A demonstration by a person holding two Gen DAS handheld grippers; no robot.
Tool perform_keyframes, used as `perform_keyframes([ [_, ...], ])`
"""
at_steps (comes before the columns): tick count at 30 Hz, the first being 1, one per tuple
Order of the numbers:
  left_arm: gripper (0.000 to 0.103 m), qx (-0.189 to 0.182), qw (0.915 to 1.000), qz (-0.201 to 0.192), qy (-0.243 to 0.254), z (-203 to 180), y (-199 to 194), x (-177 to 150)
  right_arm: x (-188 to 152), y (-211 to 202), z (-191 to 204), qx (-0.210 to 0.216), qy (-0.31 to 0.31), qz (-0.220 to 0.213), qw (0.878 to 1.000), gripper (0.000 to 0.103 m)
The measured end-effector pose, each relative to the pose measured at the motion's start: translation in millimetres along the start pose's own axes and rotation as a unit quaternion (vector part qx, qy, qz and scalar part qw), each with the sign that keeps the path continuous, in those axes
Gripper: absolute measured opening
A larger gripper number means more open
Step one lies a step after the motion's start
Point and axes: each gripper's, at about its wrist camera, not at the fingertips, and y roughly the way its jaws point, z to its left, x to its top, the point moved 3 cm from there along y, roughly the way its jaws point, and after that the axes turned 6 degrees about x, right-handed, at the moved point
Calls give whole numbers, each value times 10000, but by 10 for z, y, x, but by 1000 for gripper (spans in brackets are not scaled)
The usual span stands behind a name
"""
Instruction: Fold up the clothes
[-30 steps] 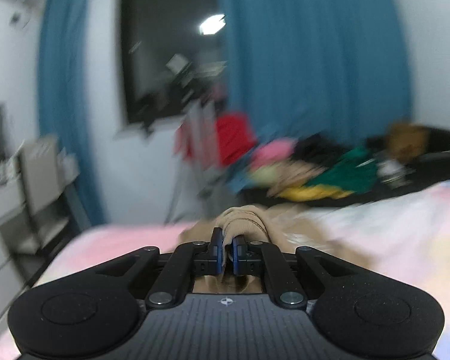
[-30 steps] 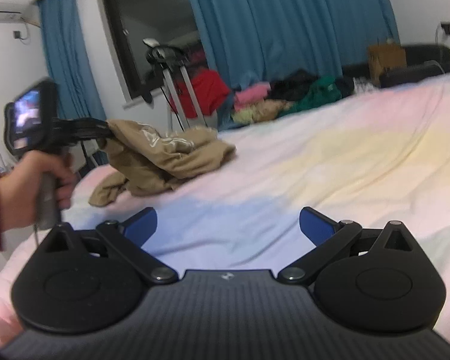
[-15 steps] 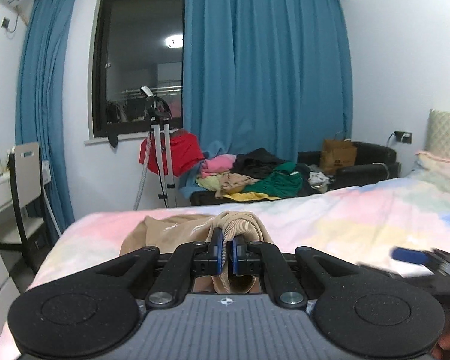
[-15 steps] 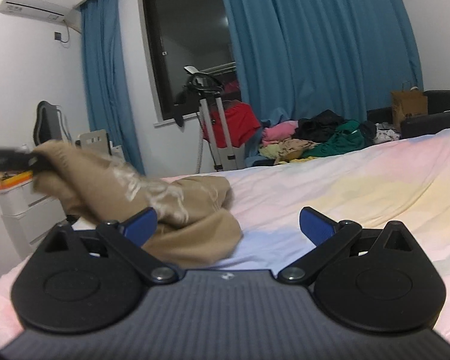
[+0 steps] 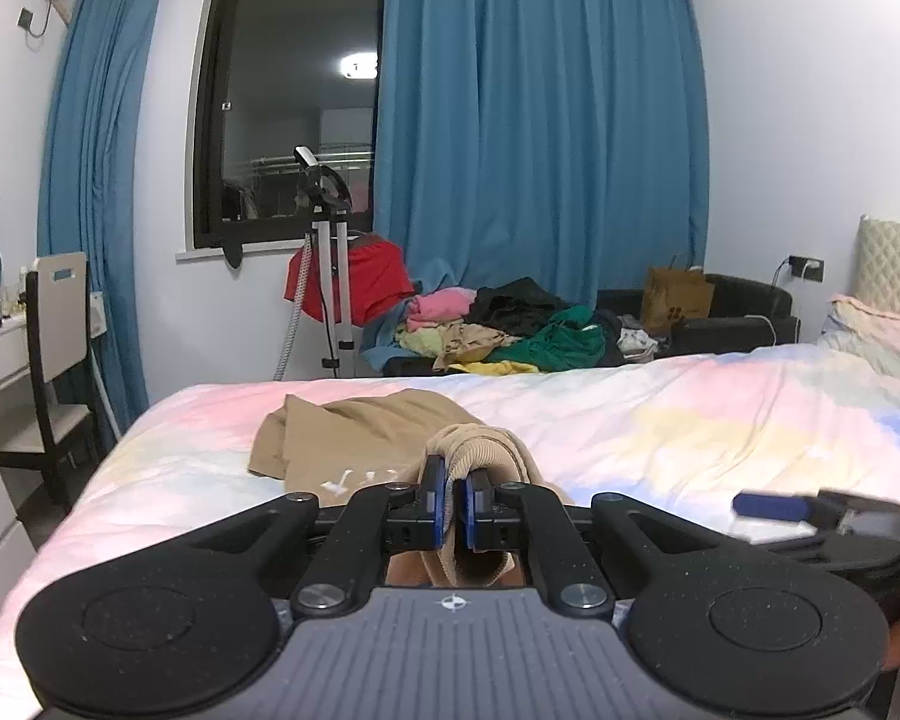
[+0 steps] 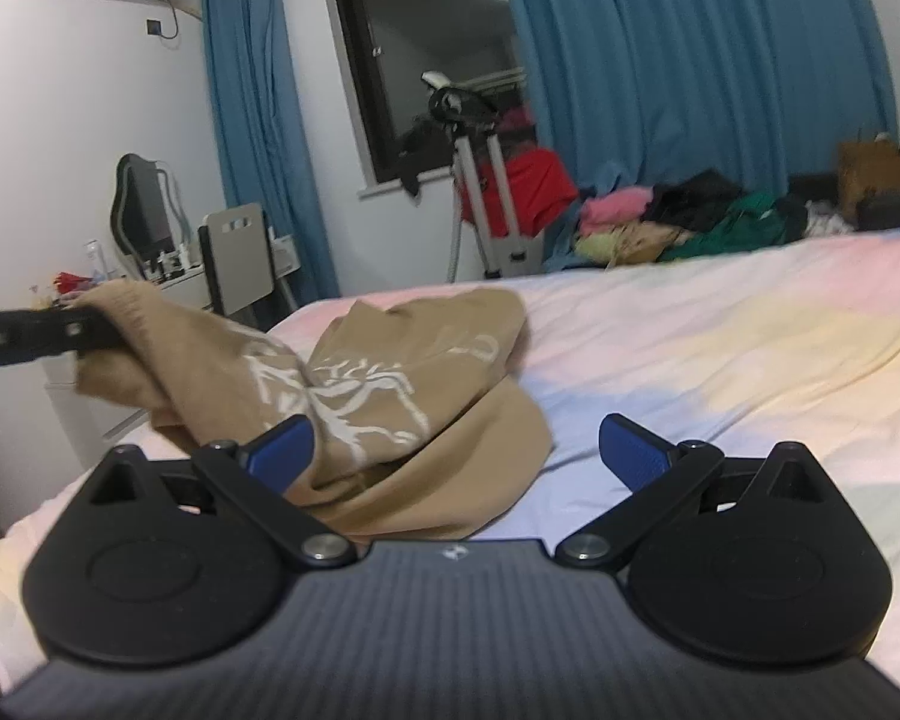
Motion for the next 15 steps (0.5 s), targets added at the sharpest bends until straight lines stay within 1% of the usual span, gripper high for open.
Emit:
perform_keyframes([
  [4,7,-160,9997,151,-140,26,230,-103,-127,96,45,65,-48,161,9998,103],
  [9,7,-303,9988,232,-300,155,397,-232,-277,246,48,44,27,470,9989,103],
  [15,7,-327,9982,366,-355,263,551,-311,-306,381,152,158,-107,493,9986,103],
])
